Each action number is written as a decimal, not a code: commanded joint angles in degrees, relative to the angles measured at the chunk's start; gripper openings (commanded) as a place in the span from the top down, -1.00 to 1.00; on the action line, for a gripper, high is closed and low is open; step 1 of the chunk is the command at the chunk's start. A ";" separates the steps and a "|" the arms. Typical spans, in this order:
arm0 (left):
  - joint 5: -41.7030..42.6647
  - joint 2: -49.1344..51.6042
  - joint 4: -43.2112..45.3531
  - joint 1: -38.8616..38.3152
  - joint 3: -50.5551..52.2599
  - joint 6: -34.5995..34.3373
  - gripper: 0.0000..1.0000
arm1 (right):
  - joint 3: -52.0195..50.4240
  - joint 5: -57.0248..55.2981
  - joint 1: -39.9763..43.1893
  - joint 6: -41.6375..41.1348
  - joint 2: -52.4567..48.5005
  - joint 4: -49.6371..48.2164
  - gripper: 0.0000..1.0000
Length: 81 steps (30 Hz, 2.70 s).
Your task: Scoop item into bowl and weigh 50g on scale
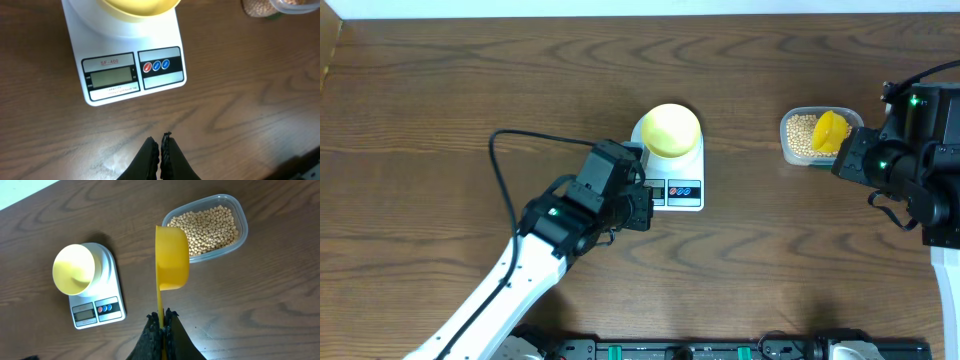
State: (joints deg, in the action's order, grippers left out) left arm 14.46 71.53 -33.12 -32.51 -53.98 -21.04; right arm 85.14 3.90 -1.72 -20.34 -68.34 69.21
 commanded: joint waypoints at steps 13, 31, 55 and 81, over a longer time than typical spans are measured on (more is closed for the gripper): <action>0.02 13.18 6.93 -4.61 0.17 0.83 0.86 | 1.01 -0.76 0.17 0.68 0.52 -0.44 0.98; -0.57 16.09 -9.16 -4.48 -13.16 4.55 0.86 | 1.01 -0.48 0.17 0.68 0.50 -0.31 0.98; -1.73 24.72 0.61 -4.55 -10.95 7.91 0.86 | 0.98 -0.55 0.17 0.70 0.50 0.37 0.98; -6.60 21.42 2.10 -4.55 -10.67 8.57 0.85 | 0.98 -0.98 0.17 1.77 0.50 -0.83 0.98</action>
State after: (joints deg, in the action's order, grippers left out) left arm 8.62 92.79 -31.03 -36.97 -65.36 -13.23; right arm 85.14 3.60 -1.72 -19.66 -68.34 68.77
